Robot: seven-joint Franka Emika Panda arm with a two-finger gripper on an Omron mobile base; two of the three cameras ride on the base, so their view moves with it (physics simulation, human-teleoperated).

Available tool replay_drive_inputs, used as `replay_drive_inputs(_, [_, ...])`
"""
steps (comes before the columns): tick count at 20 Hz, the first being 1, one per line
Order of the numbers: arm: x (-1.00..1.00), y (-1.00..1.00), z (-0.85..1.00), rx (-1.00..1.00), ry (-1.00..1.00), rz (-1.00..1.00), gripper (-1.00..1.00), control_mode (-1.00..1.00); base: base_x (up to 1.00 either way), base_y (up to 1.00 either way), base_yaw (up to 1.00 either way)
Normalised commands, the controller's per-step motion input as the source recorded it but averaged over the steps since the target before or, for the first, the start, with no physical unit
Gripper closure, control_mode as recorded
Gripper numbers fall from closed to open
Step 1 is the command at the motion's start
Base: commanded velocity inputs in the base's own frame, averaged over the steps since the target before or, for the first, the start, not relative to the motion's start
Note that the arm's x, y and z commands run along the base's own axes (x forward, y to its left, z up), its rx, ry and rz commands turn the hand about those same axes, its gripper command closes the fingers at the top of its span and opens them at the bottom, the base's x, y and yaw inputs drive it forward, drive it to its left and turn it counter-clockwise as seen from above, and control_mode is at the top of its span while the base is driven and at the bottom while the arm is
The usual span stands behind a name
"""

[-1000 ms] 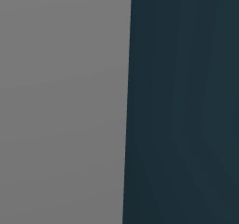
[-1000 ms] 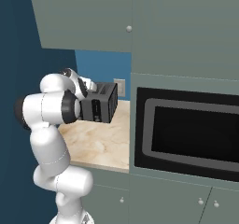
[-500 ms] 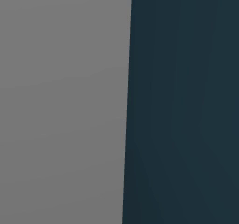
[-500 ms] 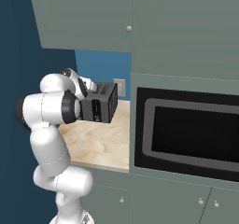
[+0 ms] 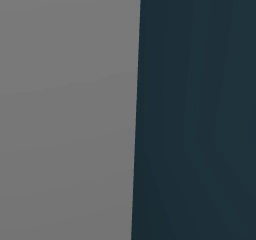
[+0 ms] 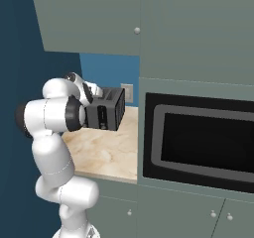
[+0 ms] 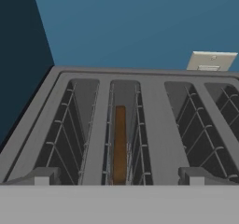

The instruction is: Start the toaster. Once the lever pops up, take the bread to the plate on the dining counter.

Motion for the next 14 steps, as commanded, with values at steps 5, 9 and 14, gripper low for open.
replay_drive_inputs(5, [0.0,0.0,0.0,0.0,0.0,0.0,-1.0,-1.0,0.0,0.0,0.0])
replay_drive_inputs(9, [0.0,0.0,0.0,0.0,0.0,0.0,-1.0,-1.0,0.0,0.0,0.0])
replay_drive_inputs(14, [0.0,0.0,0.0,0.0,0.0,0.0,-1.0,-1.0,0.0,0.0,0.0])
